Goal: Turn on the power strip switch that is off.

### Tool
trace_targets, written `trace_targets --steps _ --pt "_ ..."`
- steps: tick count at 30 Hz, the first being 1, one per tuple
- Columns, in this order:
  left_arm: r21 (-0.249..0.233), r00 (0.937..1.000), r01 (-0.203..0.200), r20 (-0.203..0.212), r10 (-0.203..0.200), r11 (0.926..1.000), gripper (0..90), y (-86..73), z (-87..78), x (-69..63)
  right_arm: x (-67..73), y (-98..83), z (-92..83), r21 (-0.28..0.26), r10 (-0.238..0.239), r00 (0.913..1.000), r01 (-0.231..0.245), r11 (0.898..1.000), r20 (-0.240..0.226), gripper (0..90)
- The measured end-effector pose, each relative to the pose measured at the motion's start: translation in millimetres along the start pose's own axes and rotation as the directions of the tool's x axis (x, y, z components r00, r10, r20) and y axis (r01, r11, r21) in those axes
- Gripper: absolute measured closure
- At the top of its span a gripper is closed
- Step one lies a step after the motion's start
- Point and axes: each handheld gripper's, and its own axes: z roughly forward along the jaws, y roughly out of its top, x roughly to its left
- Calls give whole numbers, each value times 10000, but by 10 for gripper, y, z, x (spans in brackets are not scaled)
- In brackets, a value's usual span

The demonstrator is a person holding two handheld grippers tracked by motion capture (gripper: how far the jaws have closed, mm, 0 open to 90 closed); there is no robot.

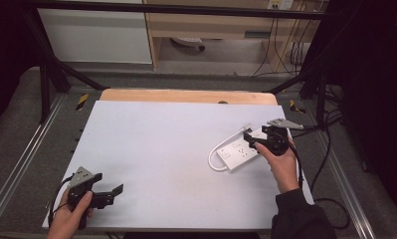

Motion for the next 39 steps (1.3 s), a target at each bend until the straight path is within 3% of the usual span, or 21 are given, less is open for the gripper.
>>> trace_targets --steps 6,13,24,39 --pt "-22 10000 -10 0 10 10000 67 1 -2 0 68 33 -26 113 -359 9988 355 9993 338 78" --pt "-48 10000 -28 35 28 10000 67 3 -5 -4 92 50 -99 256 -152 9998 150 9996 107 39" --pt "-39 9999 -78 82 78 10000 67 6 -10 -9 117 45 -232 344 -306 9995 308 9989 -57 32" --pt "-66 9999 -123 113 124 9999 66 9 -8 -23 123 -6 -444 -255 -446 9987 453 9987 248 28"
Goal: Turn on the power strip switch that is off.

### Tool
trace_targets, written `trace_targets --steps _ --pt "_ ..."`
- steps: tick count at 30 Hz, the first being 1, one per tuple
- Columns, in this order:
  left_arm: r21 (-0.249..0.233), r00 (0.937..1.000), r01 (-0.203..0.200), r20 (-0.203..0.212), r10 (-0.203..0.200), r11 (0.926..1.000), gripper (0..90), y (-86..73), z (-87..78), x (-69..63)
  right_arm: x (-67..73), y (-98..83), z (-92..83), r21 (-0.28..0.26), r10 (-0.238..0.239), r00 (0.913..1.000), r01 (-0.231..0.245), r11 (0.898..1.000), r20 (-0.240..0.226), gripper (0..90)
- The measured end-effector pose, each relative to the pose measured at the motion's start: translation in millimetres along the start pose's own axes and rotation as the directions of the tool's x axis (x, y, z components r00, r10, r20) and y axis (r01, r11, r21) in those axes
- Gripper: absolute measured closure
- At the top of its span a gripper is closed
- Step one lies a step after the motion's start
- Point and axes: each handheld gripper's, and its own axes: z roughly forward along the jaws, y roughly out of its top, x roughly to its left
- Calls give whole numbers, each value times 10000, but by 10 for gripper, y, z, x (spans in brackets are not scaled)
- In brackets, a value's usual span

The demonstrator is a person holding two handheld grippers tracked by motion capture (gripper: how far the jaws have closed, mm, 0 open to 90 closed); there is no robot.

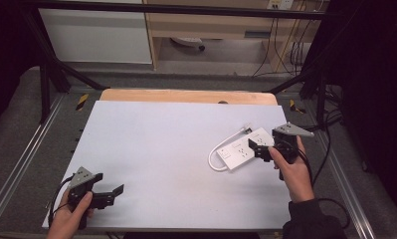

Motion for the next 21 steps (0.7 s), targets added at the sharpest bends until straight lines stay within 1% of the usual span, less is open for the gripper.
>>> trace_targets --steps 6,11,14,15,18,19,21 --pt "-10 10000 -5 2 5 10000 66 1 -3 0 -22 -46 -90 -179 -97 9999 97 9998 31 29" --pt "-20 10000 -16 8 16 10000 66 2 -3 -2 -47 -104 -173 -367 -69 10000 69 9993 18 30" --pt "-37 10000 -22 -4 22 10000 67 4 -6 -2 -64 -158 -210 -369 -115 9999 116 9992 40 34" --pt "-47 10000 -18 -2 18 10000 67 5 -7 -2 -73 -179 -221 -358 -156 9999 158 9992 68 37" --pt "-104 10000 -22 16 22 9999 66 8 -12 -4 -99 -256 -250 -367 -60 10000 62 9993 77 45" --pt "-136 10000 -52 27 52 9999 67 11 -15 -4 -114 -301 -257 -387 72 10000 -71 9992 23 57" --pt "-204 10000 -71 23 72 9998 66 18 -20 -9 -146 -383 -262 -314 132 9999 -132 9994 -24 63"
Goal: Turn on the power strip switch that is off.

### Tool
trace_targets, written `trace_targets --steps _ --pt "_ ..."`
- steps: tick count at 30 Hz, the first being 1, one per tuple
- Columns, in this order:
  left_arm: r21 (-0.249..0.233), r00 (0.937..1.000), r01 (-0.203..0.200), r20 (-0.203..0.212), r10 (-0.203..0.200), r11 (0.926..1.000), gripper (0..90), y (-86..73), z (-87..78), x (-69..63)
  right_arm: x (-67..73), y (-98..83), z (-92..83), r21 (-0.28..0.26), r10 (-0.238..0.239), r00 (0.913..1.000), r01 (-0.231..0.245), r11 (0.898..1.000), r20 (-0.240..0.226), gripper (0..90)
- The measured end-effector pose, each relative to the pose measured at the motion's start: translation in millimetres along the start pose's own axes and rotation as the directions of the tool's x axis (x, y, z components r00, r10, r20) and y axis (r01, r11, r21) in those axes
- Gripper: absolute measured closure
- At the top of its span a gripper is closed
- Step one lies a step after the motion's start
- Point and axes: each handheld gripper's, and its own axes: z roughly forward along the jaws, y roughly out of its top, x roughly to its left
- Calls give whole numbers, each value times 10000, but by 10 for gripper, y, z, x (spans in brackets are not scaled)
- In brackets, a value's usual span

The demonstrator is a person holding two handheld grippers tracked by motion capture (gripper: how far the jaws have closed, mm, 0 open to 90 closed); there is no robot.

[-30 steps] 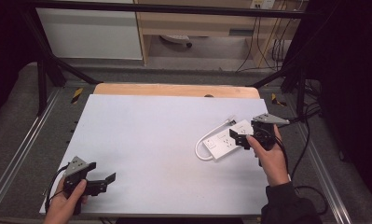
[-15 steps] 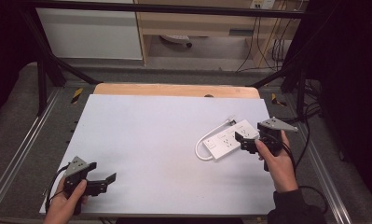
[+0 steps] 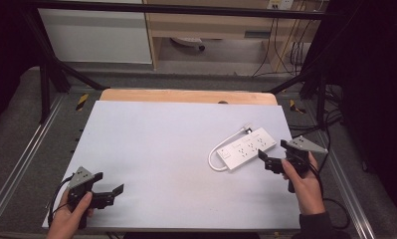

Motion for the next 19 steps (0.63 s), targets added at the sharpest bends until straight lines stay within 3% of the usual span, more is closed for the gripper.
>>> trace_targets --steps 11,15,19 --pt "92 9998 120 -175 -118 9999 66 -10 8 15 -90 -483 -33 729 58 10000 -55 9973 -33 62" --pt "59 9996 188 -223 -187 9998 66 -15 6 25 -36 -591 31 1334 41 9997 -7 9911 -251 50" --pt "56 9997 137 -207 -136 9999 66 -12 -3 19 24 -642 132 2038 -350 9993 365 9783 -107 46"
